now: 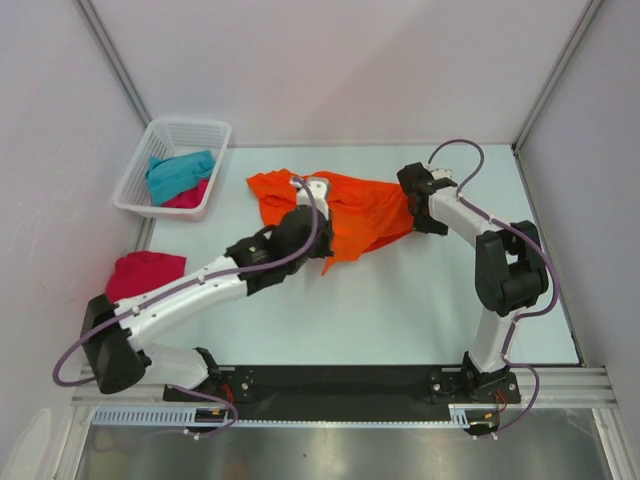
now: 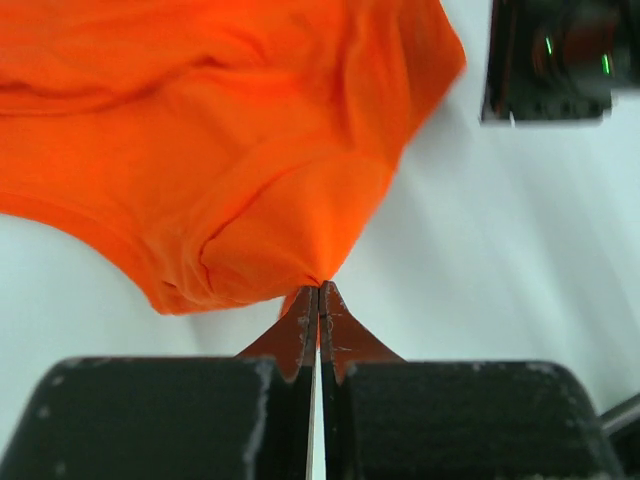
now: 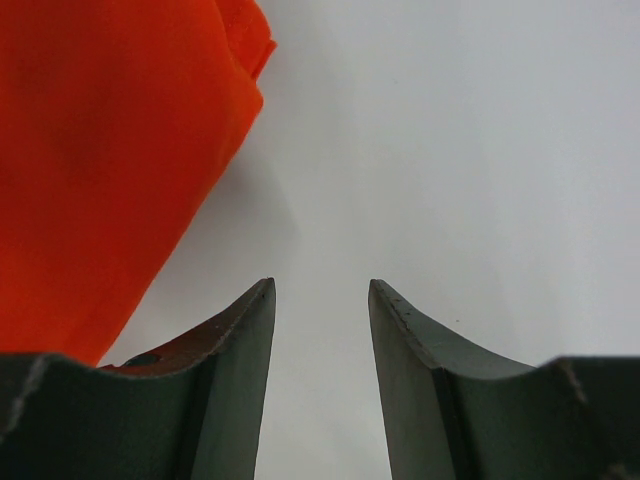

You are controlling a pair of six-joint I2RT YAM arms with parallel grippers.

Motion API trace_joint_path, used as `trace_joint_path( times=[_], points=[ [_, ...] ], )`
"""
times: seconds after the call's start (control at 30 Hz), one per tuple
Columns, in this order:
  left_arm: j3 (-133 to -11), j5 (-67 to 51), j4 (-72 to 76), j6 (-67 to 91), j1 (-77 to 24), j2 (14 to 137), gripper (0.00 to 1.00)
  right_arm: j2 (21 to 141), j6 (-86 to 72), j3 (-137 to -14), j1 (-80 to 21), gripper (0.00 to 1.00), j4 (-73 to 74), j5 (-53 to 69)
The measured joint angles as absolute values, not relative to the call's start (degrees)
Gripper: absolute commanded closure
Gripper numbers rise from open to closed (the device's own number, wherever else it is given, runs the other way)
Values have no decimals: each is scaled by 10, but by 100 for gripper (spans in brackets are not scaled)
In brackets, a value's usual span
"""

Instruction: Fold and stack the t-shirts

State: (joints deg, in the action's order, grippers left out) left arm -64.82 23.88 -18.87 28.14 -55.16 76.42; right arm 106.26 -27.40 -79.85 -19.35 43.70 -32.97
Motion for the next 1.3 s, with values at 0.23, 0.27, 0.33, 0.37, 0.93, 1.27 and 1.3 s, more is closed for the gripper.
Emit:
trace_joint_path(
  times=[0.23,0.27,0.33,0.37,0.93,1.27,1.3],
  points=[
    [-718,273,-264,274,-491,727,100,1063,-291,-795,-222,49,421,-300],
    [-728,279,-274,273,-486,726,100,1063,-294,-795,-229,49,420,-297],
    [-745,287,-294,269,-477,721,100,1063,-299,-795,-245,49,419,-294],
    [-753,291,-303,268,-469,717,100,1063,-300,-795,-252,49,418,-293],
    [-853,370,-417,265,-346,604,100,1069,-305,-802,-283,48,414,-291],
    [-833,342,-426,265,-346,635,100,1092,-320,-824,-317,49,426,-295],
    [-829,341,-425,265,-346,635,100,1092,-322,-831,-328,48,430,-298]
  ],
)
